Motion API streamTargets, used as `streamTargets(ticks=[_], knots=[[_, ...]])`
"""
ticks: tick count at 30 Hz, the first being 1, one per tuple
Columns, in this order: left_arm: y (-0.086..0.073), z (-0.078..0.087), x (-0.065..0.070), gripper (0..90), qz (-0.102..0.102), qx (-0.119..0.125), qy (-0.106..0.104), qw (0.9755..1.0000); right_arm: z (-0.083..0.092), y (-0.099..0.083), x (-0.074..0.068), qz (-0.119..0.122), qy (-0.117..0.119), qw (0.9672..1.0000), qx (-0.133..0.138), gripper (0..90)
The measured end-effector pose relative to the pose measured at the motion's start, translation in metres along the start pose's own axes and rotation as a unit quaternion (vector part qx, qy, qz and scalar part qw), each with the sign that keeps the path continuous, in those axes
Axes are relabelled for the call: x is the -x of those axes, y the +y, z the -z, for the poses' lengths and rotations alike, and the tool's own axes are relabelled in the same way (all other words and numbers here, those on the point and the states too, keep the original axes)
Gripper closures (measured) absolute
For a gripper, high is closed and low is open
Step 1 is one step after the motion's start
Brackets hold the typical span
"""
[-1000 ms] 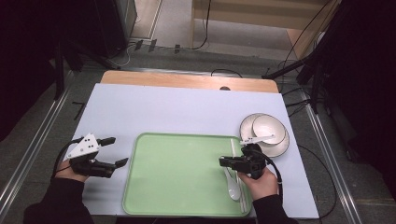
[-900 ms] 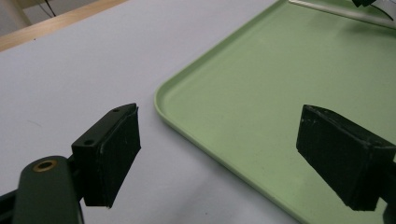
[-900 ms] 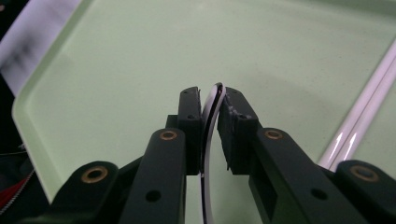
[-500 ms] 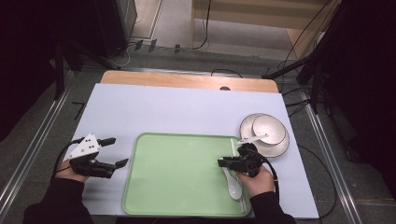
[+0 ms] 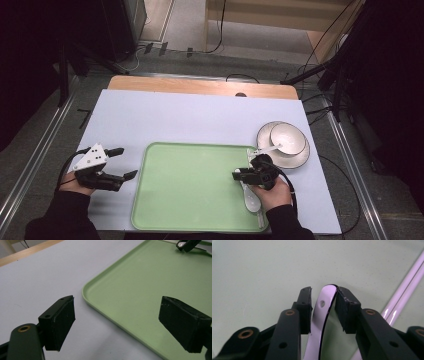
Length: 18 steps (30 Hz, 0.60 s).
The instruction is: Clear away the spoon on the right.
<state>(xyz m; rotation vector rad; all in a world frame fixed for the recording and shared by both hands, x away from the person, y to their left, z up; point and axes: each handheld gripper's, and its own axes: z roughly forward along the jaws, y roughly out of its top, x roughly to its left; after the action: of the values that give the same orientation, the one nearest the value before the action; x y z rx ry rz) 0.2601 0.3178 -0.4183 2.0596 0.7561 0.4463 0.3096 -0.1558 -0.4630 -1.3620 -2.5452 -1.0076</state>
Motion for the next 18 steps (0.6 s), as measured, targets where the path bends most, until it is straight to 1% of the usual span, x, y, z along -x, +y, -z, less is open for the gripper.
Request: streamTargets(ticks=[3, 8, 10, 12, 16, 18], knots=[[0.000, 0.000, 0.000, 13.4, 0.000, 0.000, 0.001, 1.0000, 0.001, 0.001, 0.000, -0.004, -0.003, 1.0000, 0.001, 61.7], [0.000, 0.000, 0.000, 13.4, 0.000, 0.000, -0.001, 1.0000, 0.002, 0.002, 0.001, -0.001, -0.014, 0.9999, 0.004, 53.9], [0.000, 0.000, 0.000, 13.5, 0.000, 0.001, -0.001, 1.0000, 0.003, 0.003, 0.002, -0.002, -0.017, 0.9998, 0.008, 53.6], [0.000, 0.000, 0.000, 13.5, -0.001, 0.001, 0.000, 1.0000, 0.005, 0.004, 0.002, -0.004, -0.017, 0.9998, 0.013, 52.5], [0.000, 0.001, -0.001, 13.4, -0.001, 0.002, 0.000, 1.0000, 0.013, 0.007, 0.004, -0.005, -0.018, 0.9994, 0.030, 44.8], [0.000, 0.000, -0.002, 13.4, 0.000, 0.003, 0.000, 1.0000, 0.017, 0.010, 0.006, -0.012, -0.010, 0.9990, 0.042, 41.3]])
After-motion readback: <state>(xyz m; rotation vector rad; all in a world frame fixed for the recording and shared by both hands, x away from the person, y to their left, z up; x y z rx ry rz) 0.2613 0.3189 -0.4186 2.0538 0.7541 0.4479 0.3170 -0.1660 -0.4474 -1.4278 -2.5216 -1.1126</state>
